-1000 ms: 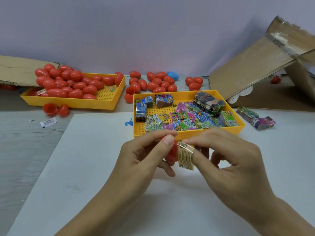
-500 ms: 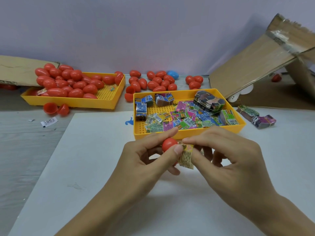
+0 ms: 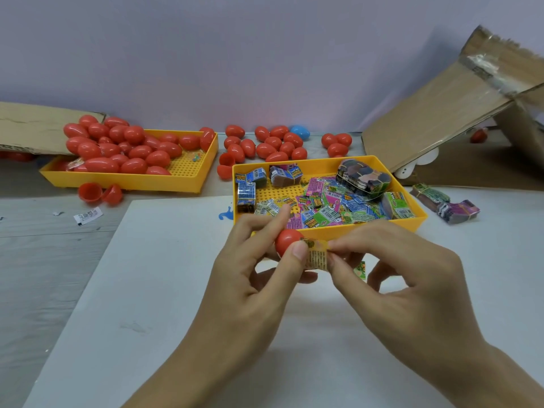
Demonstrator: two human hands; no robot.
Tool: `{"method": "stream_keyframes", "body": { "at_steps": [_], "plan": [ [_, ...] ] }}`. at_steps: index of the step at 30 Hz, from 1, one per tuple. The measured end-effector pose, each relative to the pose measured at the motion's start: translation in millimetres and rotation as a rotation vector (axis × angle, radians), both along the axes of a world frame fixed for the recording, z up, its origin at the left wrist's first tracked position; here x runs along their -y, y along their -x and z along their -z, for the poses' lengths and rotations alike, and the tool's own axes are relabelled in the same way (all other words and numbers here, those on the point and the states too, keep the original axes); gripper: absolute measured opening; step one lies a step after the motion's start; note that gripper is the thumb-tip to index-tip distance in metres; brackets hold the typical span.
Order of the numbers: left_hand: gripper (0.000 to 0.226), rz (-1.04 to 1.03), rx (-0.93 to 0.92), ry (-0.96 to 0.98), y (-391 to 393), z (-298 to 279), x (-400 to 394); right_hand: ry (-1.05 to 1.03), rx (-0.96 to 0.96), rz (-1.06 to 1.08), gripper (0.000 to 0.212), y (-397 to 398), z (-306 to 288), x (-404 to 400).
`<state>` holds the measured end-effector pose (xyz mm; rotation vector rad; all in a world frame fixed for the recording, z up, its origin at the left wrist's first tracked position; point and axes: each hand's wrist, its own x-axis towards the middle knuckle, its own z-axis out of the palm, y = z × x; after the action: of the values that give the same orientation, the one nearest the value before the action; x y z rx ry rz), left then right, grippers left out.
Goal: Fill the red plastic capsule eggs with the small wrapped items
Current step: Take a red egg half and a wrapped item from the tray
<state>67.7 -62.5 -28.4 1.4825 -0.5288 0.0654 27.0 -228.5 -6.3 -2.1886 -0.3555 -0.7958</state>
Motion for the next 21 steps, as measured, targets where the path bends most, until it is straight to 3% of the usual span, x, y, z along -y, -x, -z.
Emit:
{"method": "stream_keyframes", "body": {
  "at_steps": [2, 8, 14, 18, 21],
  "plan": [
    [0.047, -0.01, 0.025, 0.01, 0.8, -0.1, 1.0, -0.002, -0.012, 0.004, 0.008, 0.2, -0.7, 0.8],
    [0.02, -0.105, 0.163, -0.037, 1.2, -0.7, -2.2, -0.099, -0.178, -0.007, 0.011, -1.3, 2.0, 2.1],
    [0.027, -0.133, 0.334, -0.095, 2.2, -0.3, -0.4, -0.134, -0.208, 0.056, 0.007, -0.9, -0.6, 2.1],
    [0.028, -0.17, 0.408, -0.094, 1.1, -0.6, -2.2, -0.393, -0.489, -0.117, 0.006, -2.7, -7.7, 3.2],
    [0.029, -0.192, 0.452, -0.103, 1.4, -0.5, -3.5, -0.617, -0.643, -0.26, 0.025, -5.7, -10.9, 6.6]
  ]
}}
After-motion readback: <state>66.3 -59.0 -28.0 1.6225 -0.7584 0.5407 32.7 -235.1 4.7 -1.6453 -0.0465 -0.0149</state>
